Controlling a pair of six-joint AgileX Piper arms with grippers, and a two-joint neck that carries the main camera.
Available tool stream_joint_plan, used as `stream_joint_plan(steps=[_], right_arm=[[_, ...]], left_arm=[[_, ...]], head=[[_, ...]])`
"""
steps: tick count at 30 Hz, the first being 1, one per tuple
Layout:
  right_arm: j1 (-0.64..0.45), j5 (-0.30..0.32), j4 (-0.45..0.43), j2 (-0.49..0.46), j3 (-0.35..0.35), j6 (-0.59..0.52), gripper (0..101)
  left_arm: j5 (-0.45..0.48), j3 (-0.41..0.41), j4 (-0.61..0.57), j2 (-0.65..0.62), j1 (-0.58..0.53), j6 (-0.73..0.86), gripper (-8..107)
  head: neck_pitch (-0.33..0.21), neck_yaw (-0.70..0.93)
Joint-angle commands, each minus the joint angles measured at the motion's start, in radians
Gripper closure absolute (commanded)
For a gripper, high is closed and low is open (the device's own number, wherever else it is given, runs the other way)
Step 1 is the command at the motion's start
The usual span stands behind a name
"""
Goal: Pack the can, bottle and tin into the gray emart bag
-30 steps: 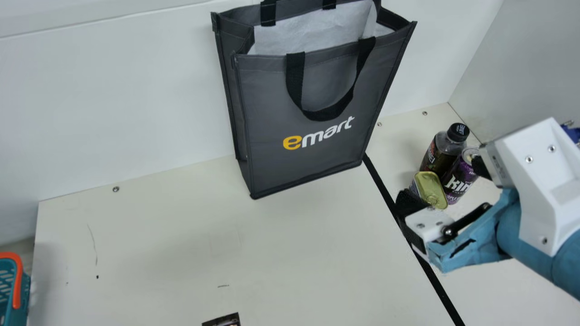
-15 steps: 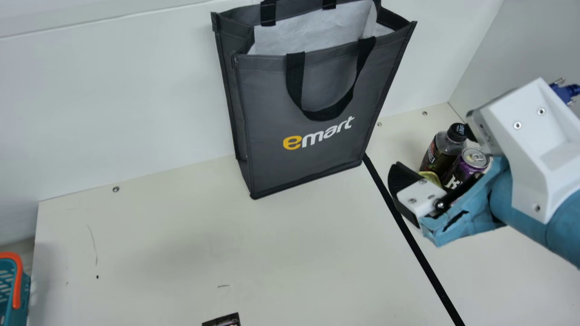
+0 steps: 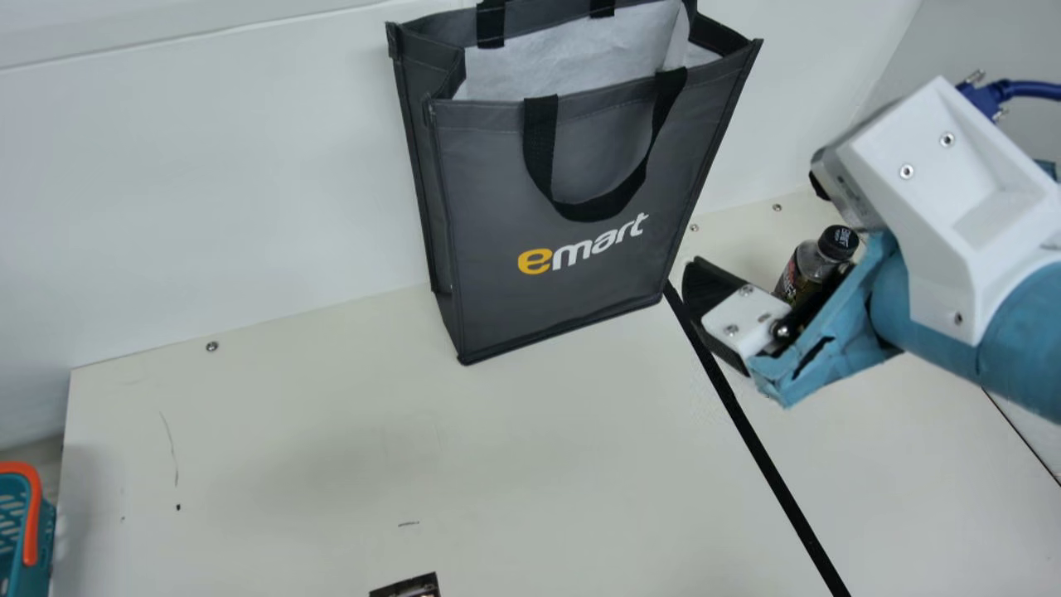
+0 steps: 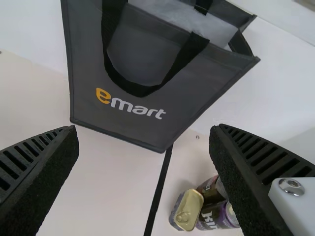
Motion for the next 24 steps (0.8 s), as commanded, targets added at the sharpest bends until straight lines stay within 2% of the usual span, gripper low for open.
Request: stream_joint_plan(steps=[1, 13, 24], right_arm=[[-0.029, 0.001, 0.046, 0.016, -0.019, -0.064, 10], [-0.187, 0.020, 0.234, 0.127, -0.140, -0.294, 10], [-0.255, 0.057, 0.339, 0.233, -0.265, -0.419, 10]], left_arm=[[0.000, 0.000, 0.000, 0.000, 0.000, 0.000, 9], [0.000, 0.000, 0.000, 0.000, 0.000, 0.000, 9], [0.000, 0.000, 0.000, 0.000, 0.000, 0.000, 9]], head=[[-0.023, -0.001], [-0.023, -0.001], [-0.023, -0.001]])
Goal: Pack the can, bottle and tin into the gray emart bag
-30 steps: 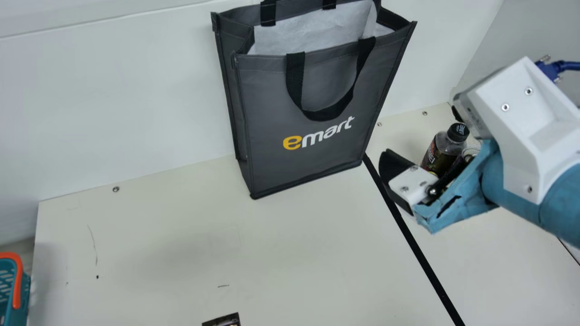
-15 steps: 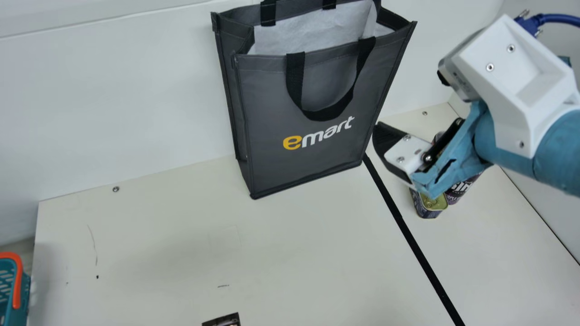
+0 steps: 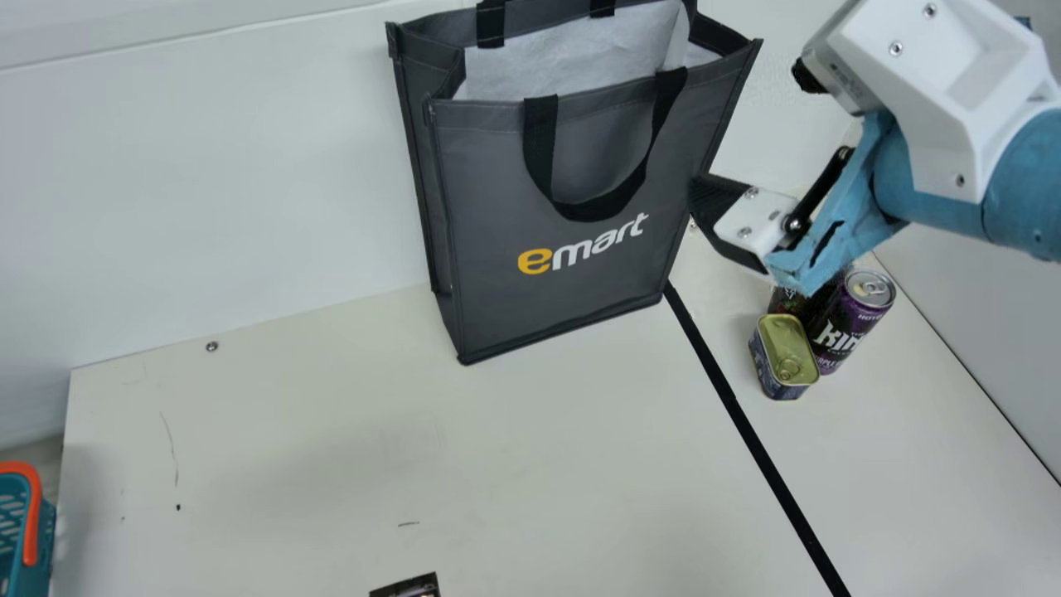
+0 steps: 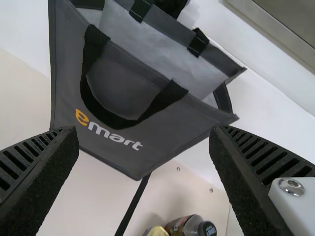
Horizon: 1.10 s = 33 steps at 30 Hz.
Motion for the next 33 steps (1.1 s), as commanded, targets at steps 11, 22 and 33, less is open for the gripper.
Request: stream_joint_plan(steps=[11, 22, 33], right_arm=[[0.023, 0.019, 0.026, 0.115, -0.134, -0.059, 10], [0.080, 0.019, 0.035, 0.208, -0.213, -0.117, 10], [0.132, 0.019, 0.030, 0.306, -0.296, -0.175, 10]], left_arm=[[0.000, 0.000, 0.000, 0.000, 0.000, 0.000, 9], [0.000, 0.000, 0.000, 0.000, 0.000, 0.000, 9], [0.000, 0.000, 0.000, 0.000, 0.000, 0.000, 9]], head=[[-0.023, -0.001], [-0.023, -0.001], [-0.023, -0.001]])
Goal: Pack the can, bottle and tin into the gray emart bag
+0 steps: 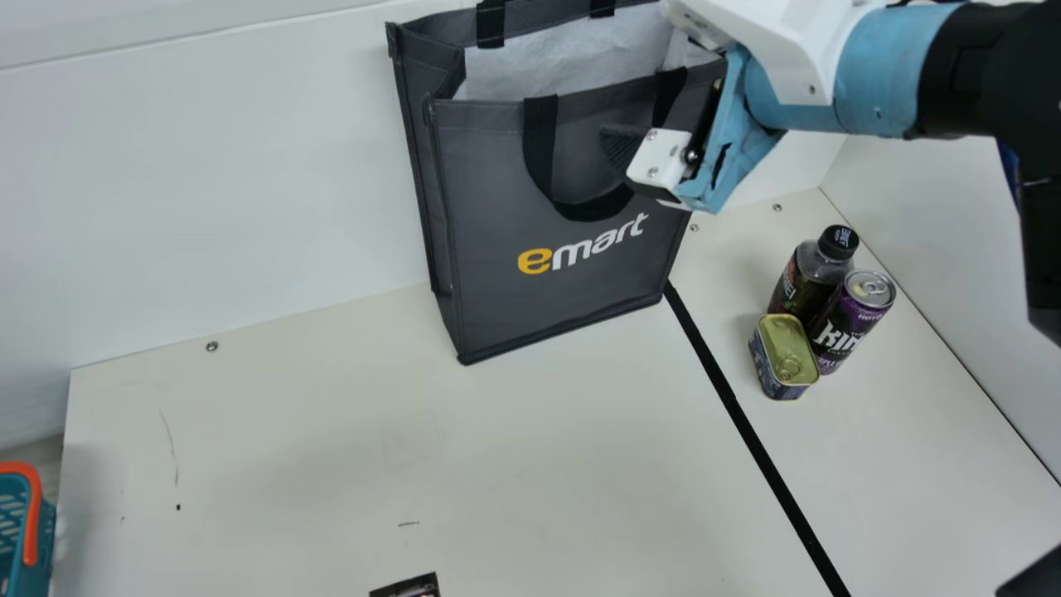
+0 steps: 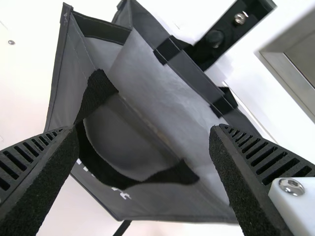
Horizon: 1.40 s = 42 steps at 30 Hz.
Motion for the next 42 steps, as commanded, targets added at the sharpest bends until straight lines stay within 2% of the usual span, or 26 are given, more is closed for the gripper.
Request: stream_joint_plan(steps=[1, 17, 32, 42], right_arm=[[0.006, 0.000, -0.006, 0.016, -0.013, -0.007, 10], [0.051, 0.000, -0.012, 0.144, -0.077, -0.076, 10], [0.085, 0.000, -0.052, 0.224, -0.074, -0.129, 10], [0.093, 0.000, -0.067, 0.237, -0.057, -0.137, 77]], left_arm=[[0.000, 0.000, 0.000, 0.000, 0.000, 0.000, 9], [0.000, 0.000, 0.000, 0.000, 0.000, 0.000, 9], [0.000, 0.000, 0.000, 0.000, 0.000, 0.000, 9], [0.000, 0.000, 0.000, 0.000, 0.000, 0.000, 9]], head=[[-0.023, -0.001], [-0.023, -0.001], [-0.023, -0.001], [-0.023, -0.001]])
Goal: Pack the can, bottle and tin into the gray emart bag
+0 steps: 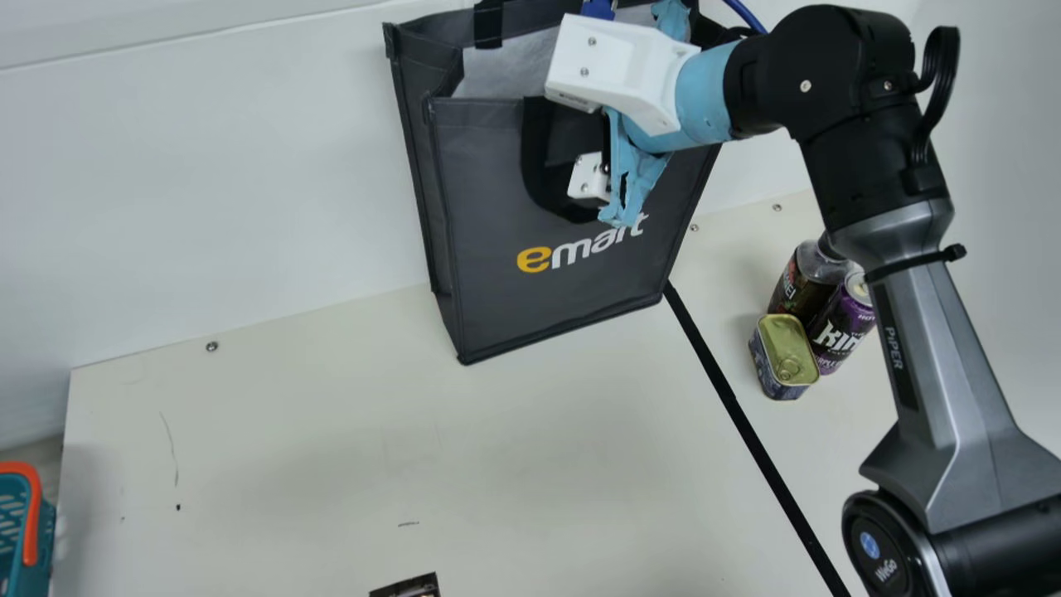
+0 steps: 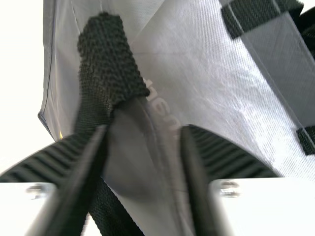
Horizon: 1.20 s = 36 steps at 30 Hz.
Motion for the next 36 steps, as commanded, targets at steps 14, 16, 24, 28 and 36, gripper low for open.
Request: stream_joint_plan(steps=[14, 16, 24, 28, 36], right_arm=[[0.000, 0.000, 0.003, -0.043, 0.010, 0.025, 101], [0.001, 0.000, 0.002, -0.055, 0.016, 0.030, 101], [0.014, 0.000, -0.003, -0.131, 0.065, 0.049, 101], [0.023, 0.000, -0.009, -0.178, 0.101, 0.058, 101], [0.052, 0.000, -0.028, -0.275, 0.178, 0.079, 101]], left_arm=[[0.000, 0.000, 0.000, 0.000, 0.000, 0.000, 9], [0.000, 0.000, 0.000, 0.000, 0.000, 0.000, 9], [0.000, 0.000, 0.000, 0.000, 0.000, 0.000, 9], [0.000, 0.000, 0.000, 0.000, 0.000, 0.000, 9], [0.000, 0.000, 0.000, 0.000, 0.000, 0.000, 9]], head=[[-0.023, -0.001], [-0.023, -0.001], [-0.023, -0.001], [-0.023, -0.001], [-0.023, -0.001]])
